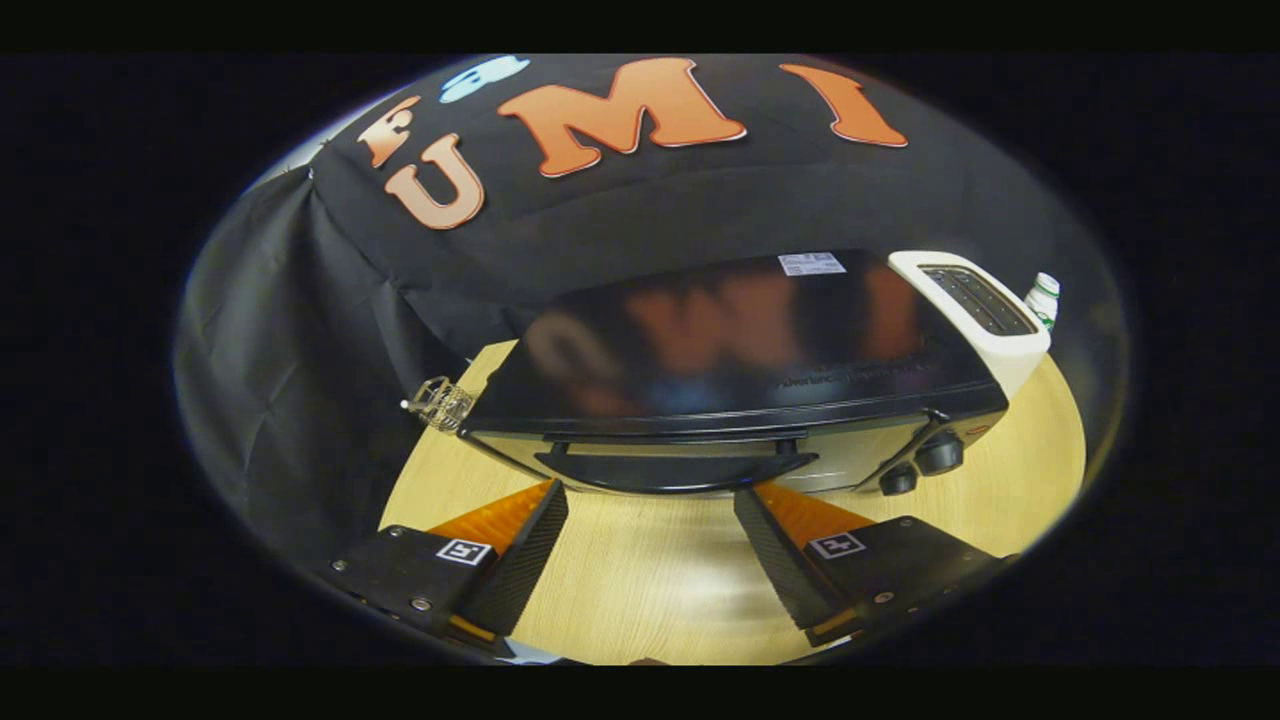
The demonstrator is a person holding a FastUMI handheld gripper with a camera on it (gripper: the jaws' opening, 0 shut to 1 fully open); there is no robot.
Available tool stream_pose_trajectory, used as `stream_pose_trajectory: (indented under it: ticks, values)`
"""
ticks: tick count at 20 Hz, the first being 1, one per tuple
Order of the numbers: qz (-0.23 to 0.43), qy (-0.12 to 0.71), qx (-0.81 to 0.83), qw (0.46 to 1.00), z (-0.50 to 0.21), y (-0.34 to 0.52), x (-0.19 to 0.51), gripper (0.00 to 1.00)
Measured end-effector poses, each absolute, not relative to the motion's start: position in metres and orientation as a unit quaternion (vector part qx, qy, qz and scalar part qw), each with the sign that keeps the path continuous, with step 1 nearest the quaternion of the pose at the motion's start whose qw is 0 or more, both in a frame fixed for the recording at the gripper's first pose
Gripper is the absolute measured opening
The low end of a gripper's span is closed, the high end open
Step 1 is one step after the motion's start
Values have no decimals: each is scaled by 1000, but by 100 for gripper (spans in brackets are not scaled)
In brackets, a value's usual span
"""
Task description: Open the toaster oven, put the food inside, and close the toaster oven door.
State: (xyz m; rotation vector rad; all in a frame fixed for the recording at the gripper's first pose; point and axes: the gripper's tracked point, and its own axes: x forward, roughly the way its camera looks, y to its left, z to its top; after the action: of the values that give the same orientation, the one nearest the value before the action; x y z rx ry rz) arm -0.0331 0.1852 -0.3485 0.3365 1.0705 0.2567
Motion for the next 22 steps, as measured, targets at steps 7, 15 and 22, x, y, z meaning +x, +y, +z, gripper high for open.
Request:
stream_pose_trajectory:
  ticks: [7,15,22]
  values:
    - [152,450,191,859,-279,176,-29,99]
    - [150,258,130,946,-148,129,13,99]
    - [114,127,84,982,-42,87,28,98]
